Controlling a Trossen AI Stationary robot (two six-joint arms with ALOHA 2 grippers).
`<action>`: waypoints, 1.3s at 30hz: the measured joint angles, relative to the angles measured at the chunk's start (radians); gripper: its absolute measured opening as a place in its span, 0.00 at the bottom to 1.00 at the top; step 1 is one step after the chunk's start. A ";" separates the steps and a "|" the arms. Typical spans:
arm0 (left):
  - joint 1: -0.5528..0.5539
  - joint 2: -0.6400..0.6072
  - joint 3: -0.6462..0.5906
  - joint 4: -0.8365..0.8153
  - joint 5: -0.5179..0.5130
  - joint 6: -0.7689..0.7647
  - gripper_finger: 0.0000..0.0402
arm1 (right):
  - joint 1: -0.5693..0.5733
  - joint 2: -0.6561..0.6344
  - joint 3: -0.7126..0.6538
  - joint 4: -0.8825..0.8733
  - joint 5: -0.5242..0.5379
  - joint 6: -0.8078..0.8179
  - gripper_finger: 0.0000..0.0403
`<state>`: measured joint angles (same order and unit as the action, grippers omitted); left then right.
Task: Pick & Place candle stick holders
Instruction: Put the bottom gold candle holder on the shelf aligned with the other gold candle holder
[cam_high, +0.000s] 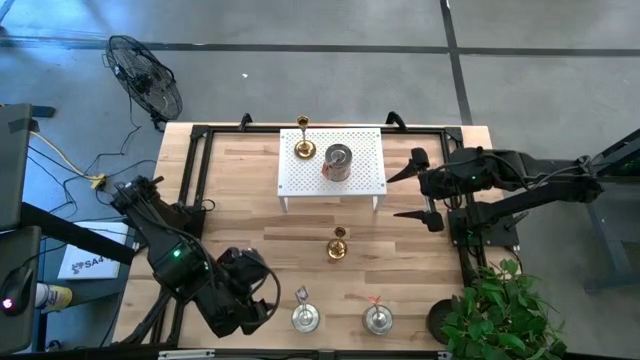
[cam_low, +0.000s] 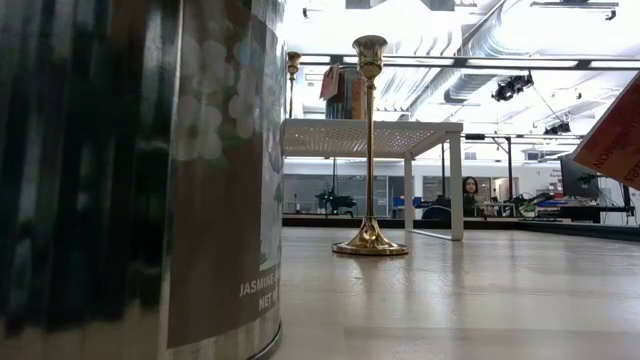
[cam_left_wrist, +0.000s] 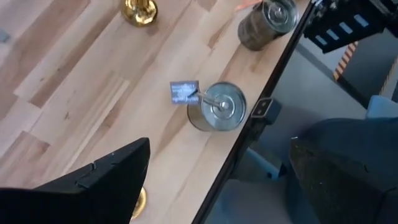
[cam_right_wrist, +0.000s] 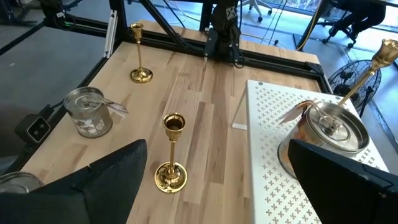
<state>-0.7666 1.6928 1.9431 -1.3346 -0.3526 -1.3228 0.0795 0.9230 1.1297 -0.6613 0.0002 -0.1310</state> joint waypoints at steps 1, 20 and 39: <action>0.000 0.005 0.000 0.000 0.006 -0.002 0.94 | 0.000 0.000 0.000 0.000 0.000 0.000 0.96; -0.001 0.082 0.000 -0.032 0.154 -0.065 0.94 | 0.000 0.000 0.000 -0.010 -0.004 0.035 0.96; 0.000 0.115 0.000 -0.224 0.354 -0.273 0.94 | 0.000 0.000 0.000 -0.032 -0.019 0.108 0.96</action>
<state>-0.7666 1.8080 1.9430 -1.5583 0.0013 -1.5957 0.0795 0.9226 1.1297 -0.6931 -0.0185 -0.0233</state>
